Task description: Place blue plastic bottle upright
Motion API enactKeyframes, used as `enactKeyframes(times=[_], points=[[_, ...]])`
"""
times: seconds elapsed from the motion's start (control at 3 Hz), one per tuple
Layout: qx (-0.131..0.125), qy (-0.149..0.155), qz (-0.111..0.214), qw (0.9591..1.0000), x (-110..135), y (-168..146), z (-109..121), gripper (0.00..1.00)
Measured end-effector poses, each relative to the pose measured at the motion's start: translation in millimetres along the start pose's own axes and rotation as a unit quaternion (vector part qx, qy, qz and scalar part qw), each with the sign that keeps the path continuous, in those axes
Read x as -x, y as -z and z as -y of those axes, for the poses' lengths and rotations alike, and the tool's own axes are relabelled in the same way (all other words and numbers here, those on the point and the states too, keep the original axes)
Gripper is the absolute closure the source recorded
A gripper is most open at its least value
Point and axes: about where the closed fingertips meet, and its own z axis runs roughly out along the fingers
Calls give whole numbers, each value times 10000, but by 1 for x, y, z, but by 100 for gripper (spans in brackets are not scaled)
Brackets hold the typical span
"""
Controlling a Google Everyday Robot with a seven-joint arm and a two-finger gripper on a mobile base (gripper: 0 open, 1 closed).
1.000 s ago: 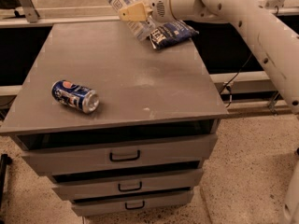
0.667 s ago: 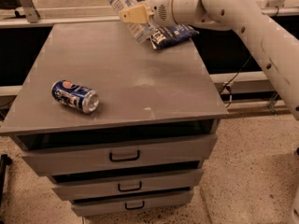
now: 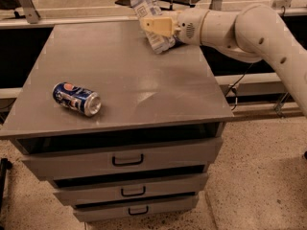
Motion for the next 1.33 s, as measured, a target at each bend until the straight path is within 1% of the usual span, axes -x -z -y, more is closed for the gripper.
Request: enactKeyframes(times=[0.33,0.67,1.0,1.33], points=[[1,67,449,9990,0,40,10,100],[2,65,450,9990,0,40,10,100],[-36,-28,540,9985,-2,49,14,100],[-230,-102,663,9975,-4,77,20,100]])
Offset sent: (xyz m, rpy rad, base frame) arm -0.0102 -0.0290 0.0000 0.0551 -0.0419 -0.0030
